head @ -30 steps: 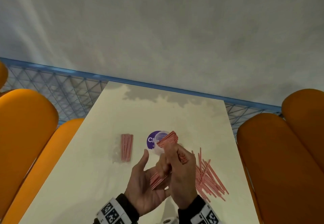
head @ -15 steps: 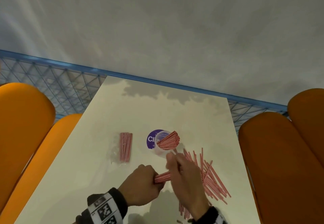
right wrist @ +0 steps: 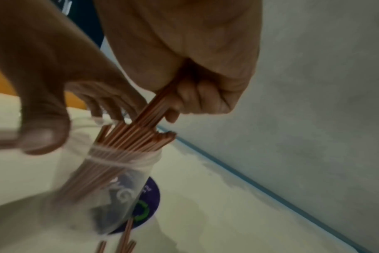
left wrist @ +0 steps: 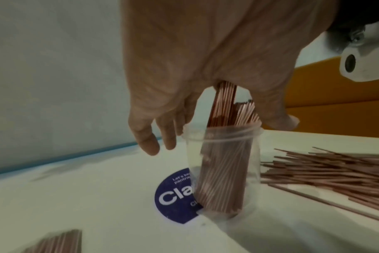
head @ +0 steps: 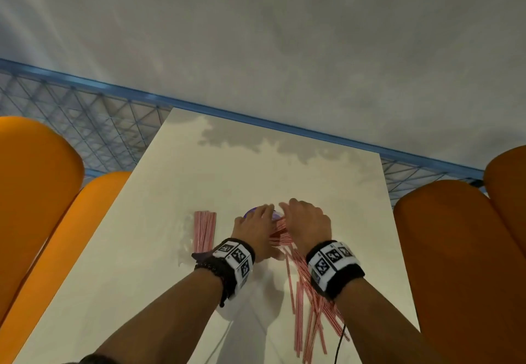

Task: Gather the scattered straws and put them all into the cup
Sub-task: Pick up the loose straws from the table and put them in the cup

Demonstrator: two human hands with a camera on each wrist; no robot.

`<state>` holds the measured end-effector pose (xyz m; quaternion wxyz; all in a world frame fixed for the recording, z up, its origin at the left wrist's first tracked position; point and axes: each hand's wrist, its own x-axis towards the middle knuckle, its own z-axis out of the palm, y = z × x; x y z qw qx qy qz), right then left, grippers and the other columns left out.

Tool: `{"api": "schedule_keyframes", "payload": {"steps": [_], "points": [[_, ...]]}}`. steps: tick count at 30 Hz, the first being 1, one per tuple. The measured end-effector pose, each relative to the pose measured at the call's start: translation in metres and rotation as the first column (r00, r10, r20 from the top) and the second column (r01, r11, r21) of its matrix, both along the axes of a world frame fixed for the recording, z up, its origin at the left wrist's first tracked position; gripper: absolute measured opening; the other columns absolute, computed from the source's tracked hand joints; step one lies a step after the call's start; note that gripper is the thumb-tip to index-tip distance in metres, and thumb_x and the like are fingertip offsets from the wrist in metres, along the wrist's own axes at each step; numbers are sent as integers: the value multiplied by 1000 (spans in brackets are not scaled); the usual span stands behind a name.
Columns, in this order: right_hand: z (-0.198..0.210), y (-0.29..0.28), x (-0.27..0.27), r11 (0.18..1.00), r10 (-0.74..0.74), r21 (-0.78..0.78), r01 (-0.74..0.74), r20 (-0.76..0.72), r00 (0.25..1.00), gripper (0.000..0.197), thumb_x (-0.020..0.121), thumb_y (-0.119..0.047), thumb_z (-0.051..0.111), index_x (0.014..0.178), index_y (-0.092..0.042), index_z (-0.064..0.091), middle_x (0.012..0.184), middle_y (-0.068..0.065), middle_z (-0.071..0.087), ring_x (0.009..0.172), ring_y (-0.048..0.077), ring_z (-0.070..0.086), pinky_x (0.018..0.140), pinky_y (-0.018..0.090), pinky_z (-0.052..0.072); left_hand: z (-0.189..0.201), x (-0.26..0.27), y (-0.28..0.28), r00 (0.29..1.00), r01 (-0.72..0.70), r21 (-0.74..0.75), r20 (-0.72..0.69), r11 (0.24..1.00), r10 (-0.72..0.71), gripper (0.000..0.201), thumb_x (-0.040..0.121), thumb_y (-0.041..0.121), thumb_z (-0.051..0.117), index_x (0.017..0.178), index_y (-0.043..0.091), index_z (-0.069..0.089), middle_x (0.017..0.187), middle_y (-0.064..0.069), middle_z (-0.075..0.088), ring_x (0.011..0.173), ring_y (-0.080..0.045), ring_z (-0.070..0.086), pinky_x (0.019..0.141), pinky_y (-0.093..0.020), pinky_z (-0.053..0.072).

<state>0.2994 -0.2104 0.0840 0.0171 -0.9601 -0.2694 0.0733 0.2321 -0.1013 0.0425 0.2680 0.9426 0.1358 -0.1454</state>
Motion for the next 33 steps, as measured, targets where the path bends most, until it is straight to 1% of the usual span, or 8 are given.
{"api": "schedule_keyframes", "payload": {"steps": [4,8,13,16,20,23,26,33], "points": [[-18,2,-10,994,77,70,-80,33,996,16,89,-15,54,104,-10,59,102,9,58,96,29,57,71,36,46,-15,2,1,999,-9,-54,33,998,11,93,63,47,82,139,24,33,142,5,40,123,-24,51,97,-46,45],[-15,-4,-17,985,140,107,-138,-8,990,35,87,-21,60,119,-10,56,119,7,57,108,26,53,84,35,47,-17,1,2,998,-13,-86,67,996,19,90,63,48,80,136,23,34,136,4,42,117,-24,54,91,-46,50],[15,-44,-12,924,-129,352,152,-87,988,16,95,-19,47,92,-14,62,90,0,63,82,21,60,65,33,49,-11,-3,3,1000,10,-84,25,996,-8,98,64,54,78,142,26,25,146,2,35,128,-26,46,100,-51,44],[1,-102,-10,926,-292,170,338,-248,924,15,94,-20,48,86,-18,60,86,0,60,74,18,54,64,27,41,6,-14,1,993,-42,-27,109,999,45,110,66,65,72,151,20,18,154,-5,27,135,-28,37,107,-51,35],[-47,-170,-35,887,-455,-85,453,-318,832,19,93,-15,44,77,-14,53,78,0,56,70,15,53,68,29,50,26,-48,-24,848,112,-4,522,994,-93,30,88,37,65,113,22,60,111,3,61,90,-11,57,82,-33,53],[-70,-195,-46,849,-518,-69,524,-308,798,19,92,-31,57,91,-12,62,87,0,62,77,14,57,74,30,54,14,-64,-53,963,230,-33,154,973,-222,12,93,35,57,93,24,61,96,6,66,79,-10,60,77,-34,56],[-81,-205,-48,789,-595,-14,615,-272,757,35,88,-39,61,114,-17,55,116,5,54,109,25,48,93,44,45,-15,-58,-71,978,34,-145,-197,989,-63,24,91,42,56,91,18,60,105,-4,66,100,-23,61,88,-32,49],[-92,-186,-38,832,-462,117,543,-398,793,32,92,-26,49,123,-20,47,124,5,44,115,26,38,96,48,43,-54,-33,-112,867,-464,-334,-359,820,345,36,76,39,63,55,10,65,63,-7,72,68,-27,72,66,-34,61]]}}
